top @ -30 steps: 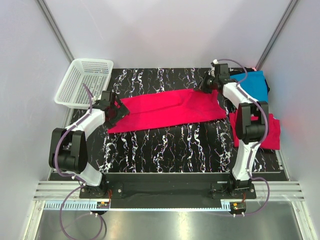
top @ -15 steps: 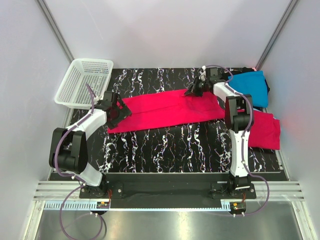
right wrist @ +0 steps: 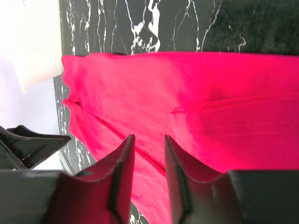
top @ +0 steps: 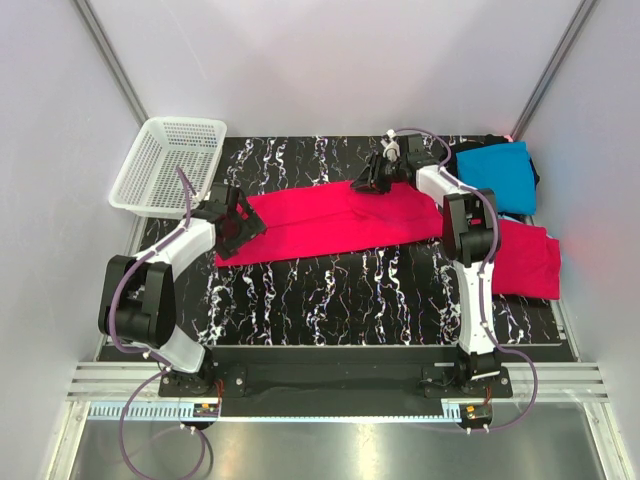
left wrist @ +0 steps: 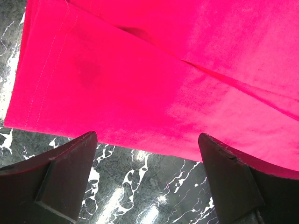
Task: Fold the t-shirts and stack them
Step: Fold the tshirt
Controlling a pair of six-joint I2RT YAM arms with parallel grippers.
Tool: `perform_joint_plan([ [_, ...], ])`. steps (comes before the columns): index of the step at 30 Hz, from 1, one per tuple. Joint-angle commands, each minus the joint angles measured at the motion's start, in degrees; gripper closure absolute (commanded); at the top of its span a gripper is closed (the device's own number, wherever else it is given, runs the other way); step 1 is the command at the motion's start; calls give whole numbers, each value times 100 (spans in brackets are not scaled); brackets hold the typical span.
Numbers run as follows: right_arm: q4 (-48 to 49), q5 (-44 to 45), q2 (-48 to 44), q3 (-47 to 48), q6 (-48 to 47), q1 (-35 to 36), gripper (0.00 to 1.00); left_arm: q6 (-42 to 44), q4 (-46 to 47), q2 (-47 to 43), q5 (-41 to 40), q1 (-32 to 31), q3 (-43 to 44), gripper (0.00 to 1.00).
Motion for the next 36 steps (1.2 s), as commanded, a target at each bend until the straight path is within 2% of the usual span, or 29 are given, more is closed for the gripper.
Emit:
perform_joint_plan([
  [1, 148, 3, 100, 310, -96, 20, 57, 121, 38, -145, 65, -22, 191, 4],
  [2, 131, 12, 100, 319, -122, 12, 52, 130, 47, -145, 74, -31, 182, 4],
  [4, 104, 91, 3, 249, -175, 12, 52, 148, 47, -145, 83, -40, 200, 4],
  [9, -27, 705, -585, -278, -219, 12, 52, 253, 38, -92, 162, -75, 261, 4],
  [10, -106, 1072, -873, -540, -193, 20, 52, 271, 29, -92, 162, -84, 270, 5],
  [14, -396, 1339, -1674, -1350, -245, 90, 55, 227, -6, -13, 100, -93, 296, 5],
  [18, -853, 1689, -2596, -1957, -438, 485, 56, 306, -94, 530, 47, -101, 769, 5],
  [24, -1354, 2427, -3371, -2660, -210, 592, 55, 482, -313, 1322, 92, -101, 1832, 5],
  [27, -1531, 2893, -3346, -2678, -149, 592, 50, 630, -515, 1814, 31, -101, 2308, 5],
  [30, -1531, 3341, -3110, -2539, -131, 592, 33, 806, -603, 2218, 4, -101, 2861, 5],
  [33, -1548, 3510, -2750, -2240, -96, 565, 28, 991, -858, 2588, 65, -84, 3337, 5],
  [36, -1609, 3650, -2398, -1942, -17, 565, 27, 1018, -946, 2667, 21, -84, 3382, 5],
])
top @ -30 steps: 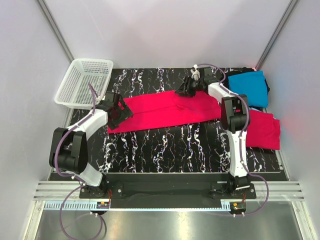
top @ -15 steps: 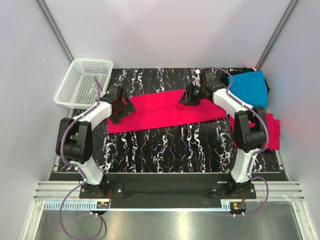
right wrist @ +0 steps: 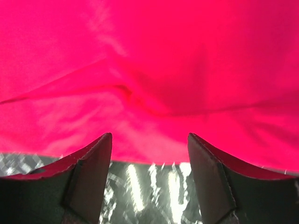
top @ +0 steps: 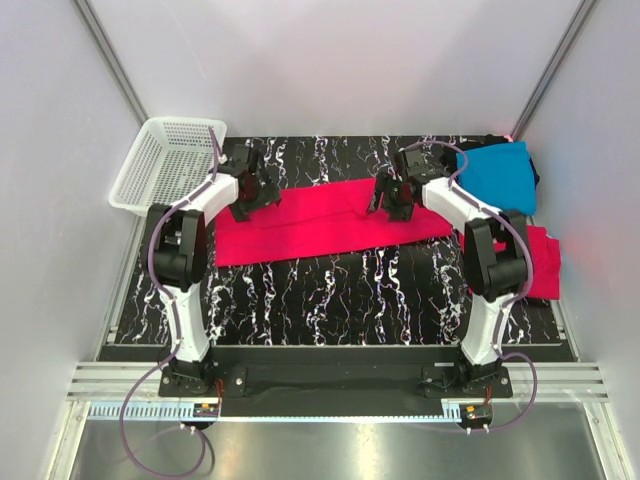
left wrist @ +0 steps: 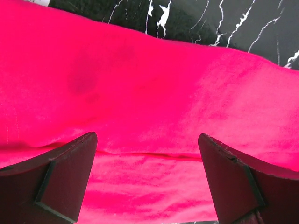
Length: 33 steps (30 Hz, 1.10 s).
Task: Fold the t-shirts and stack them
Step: Fold the tshirt
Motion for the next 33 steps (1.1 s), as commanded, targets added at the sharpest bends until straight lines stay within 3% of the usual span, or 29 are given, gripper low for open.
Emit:
perform_joint_plan([
  [1, -158, 521, 390, 501, 134, -7, 27, 229, -243, 51, -29, -20, 239, 5],
  [10, -554, 846, 1304, 967, 319, -43, 26, 220, -1023, 472, -600, -3, 589, 4],
  [20, -967, 1303, 1674, 1494, 398, -122, 27, 9, -1411, 983, -583, -47, 783, 3],
  [33, -1846, 1198, 2500, 3225, 152, -254, 28, -299, -1482, 210, -249, -310, -648, 3],
])
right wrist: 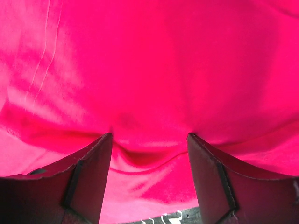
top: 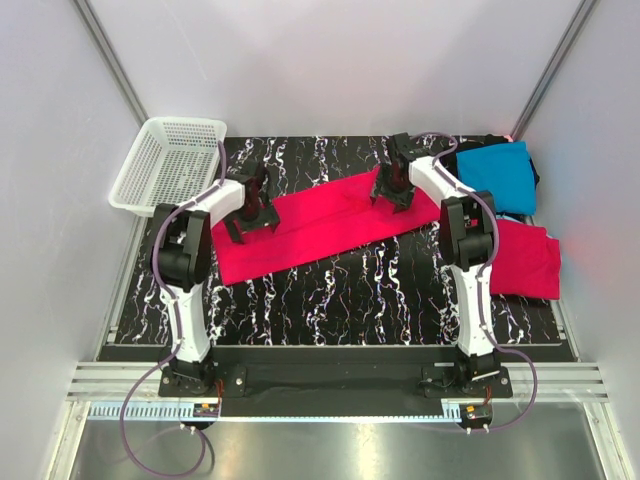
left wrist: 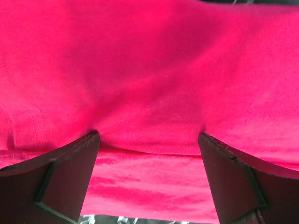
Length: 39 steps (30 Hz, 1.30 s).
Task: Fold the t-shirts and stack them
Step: Fold the tshirt
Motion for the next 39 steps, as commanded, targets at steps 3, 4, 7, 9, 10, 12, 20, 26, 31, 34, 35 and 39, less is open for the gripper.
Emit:
perform_joint_plan([
  [3, -378, 243, 332, 670, -231, -50, 29, -196, -352, -110, 263, -341, -669, 3],
  [4, -430, 217, 376, 714, -249, -42, 29, -187, -352, -206, 271, -386, -783, 3],
  [7, -457, 102, 491, 802, -310, -50, 31, -213, -334, -338, 280, -605, -942, 3],
  [9, -475, 50, 535, 837, -328, -50, 31, -222, -282, -514, 359, -807, -1118, 3],
  [10, -501, 15, 552, 855, -345, -42, 32, -231, -281, -567, 377, -895, -1179, 3],
  [12, -536, -195, 649, 977, -407, -50, 34, -231, -238, -708, 465, -1149, -1337, 3],
  [20, -1766, -486, 1676, 2803, -907, 29, 38, -363, -114, -910, 772, -1924, -1733, 4],
  [26, -2065, -714, 2020, 3411, -1004, 29, 40, -582, 53, -1051, 1071, -2495, -2067, 3],
  [31, -2285, -829, 2398, 4071, -1031, 29, 40, -767, 140, -1095, 1282, -2900, -2182, 4],
  [34, -2294, -891, 2548, 4300, -1066, 29, 41, -829, 167, -1139, 1344, -3023, -2155, 3],
  [35, -2285, -943, 2583, 4370, -1127, 29, 42, -846, 158, -1156, 1344, -3040, -2138, 4],
  [39, -2215, -935, 2452, 4354, -1303, 29, 45, -820, 132, -1296, 1099, -3058, -2085, 4],
])
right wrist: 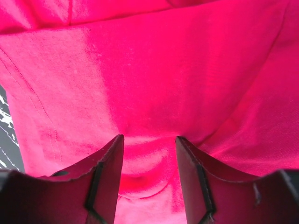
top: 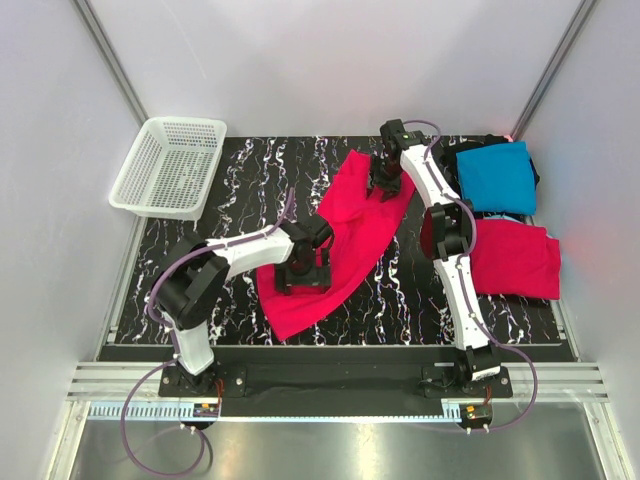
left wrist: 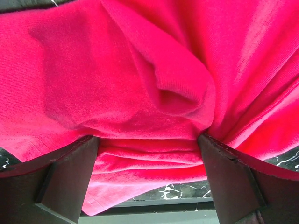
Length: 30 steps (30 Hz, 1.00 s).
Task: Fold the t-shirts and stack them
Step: Fold the tshirt
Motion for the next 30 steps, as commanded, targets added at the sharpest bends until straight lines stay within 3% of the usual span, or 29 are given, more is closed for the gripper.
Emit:
perform_joint_plan([
  [1, 149, 15, 47, 17, -274, 42, 46, -164, 175, -53, 357, -86, -190, 4],
  [6, 651, 219, -875, -695, -555, 42, 43, 2, 167, -405, -381, -59, 126, 2],
  [11, 959, 227, -1560, -828, -739, 42, 38, 301, 280, -730, -961, 116, 697, 1],
  [16, 1108, 271, -1904, -854, -793, 42, 36, 591, 553, -810, -971, 494, 1075, 1],
  [19, 1126, 175, -2325, -1405, -670, 42, 38, 881, 615, -661, -665, 696, 1383, 1],
  [21, 1336, 104, -2948, -2493, -477, 94, 39, 1302, 589, -276, -242, 819, 1802, 1],
  [22, 1815, 130, -3247, -3020, -293, 112, 39, 1417, 545, -82, -146, 863, 1997, 1],
  [23, 2177, 9, -3937, -4217, -231, 156, 39, 1635, 458, 103, 108, 933, 2164, 1],
  [26, 3243, -298, -5082, -6041, 129, 279, 40, 1839, 360, 710, 451, 1048, 2788, 1],
  [30, 3358, -572, -5814, -7083, 279, 551, 41, 2032, 343, 1395, 1005, 1171, 3640, 1],
])
